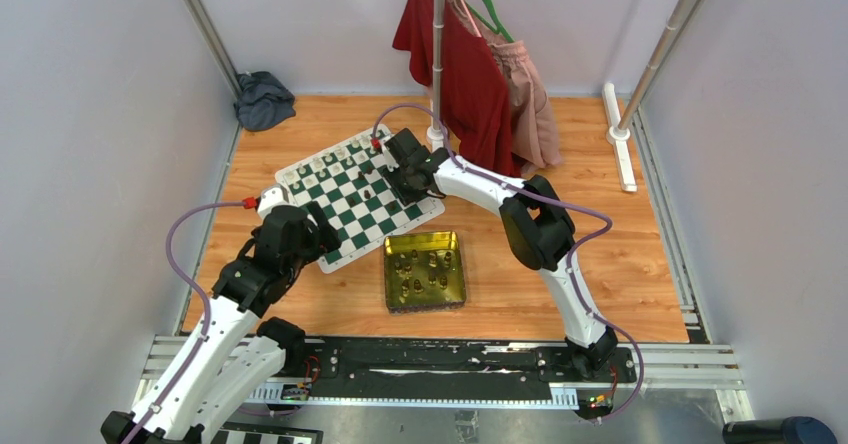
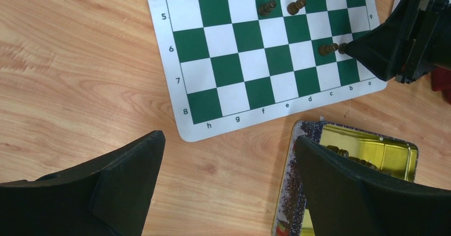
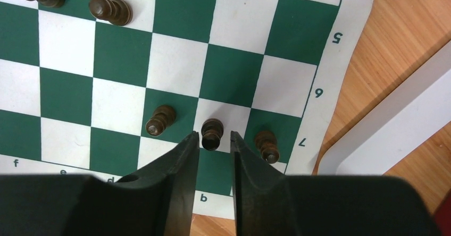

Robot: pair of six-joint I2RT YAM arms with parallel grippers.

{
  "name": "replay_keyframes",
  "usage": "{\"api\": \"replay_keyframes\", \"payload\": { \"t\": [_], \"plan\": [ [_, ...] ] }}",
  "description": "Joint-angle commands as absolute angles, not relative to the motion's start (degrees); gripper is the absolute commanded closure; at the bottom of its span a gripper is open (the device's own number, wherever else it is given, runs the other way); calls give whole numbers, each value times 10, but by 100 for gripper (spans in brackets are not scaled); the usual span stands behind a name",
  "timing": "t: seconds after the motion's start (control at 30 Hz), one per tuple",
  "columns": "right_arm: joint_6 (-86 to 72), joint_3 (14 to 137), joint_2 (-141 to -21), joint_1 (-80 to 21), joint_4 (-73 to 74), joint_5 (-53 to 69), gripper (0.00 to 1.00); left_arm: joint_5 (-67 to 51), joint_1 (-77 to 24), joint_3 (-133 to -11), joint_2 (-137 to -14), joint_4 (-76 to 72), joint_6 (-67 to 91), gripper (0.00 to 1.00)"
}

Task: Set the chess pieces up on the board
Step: Move the chess piece to the chessboard.

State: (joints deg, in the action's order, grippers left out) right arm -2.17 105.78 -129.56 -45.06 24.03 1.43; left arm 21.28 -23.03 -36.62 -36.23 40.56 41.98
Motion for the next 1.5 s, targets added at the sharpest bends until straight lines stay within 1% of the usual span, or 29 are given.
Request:
{"api": "replay_keyframes", "payload": {
  "t": [0.0, 0.1, 0.2, 0.23, 0.6, 0.9, 1.1, 1.47],
  "plan": [
    [-26, 1051, -1288, -462, 250, 10, 65, 227, -233, -364, -353, 414, 419, 0],
    [-24, 1054, -1287, -463, 252, 10, 60, 227, -233, -363, -349, 415, 421, 0],
    [-21, 1057, -1285, -464, 253, 7, 59, 227, -233, -364, -348, 414, 424, 0],
    [-21, 1058, -1284, -464, 254, 7, 57, 227, -233, -364, -348, 414, 425, 0],
    [-12, 1101, -1278, -467, 272, 2, 53, 234, -233, -371, -346, 414, 427, 0],
    [-6, 1169, -1304, -475, 294, 2, 45, 246, -233, -376, -338, 415, 427, 0],
    [-7, 1226, -1342, -478, 311, 21, 45, 252, -233, -377, -336, 413, 432, 1],
    [-14, 1273, -1394, -486, 310, 41, 47, 251, -233, -377, -336, 414, 432, 0]
  ]
}}
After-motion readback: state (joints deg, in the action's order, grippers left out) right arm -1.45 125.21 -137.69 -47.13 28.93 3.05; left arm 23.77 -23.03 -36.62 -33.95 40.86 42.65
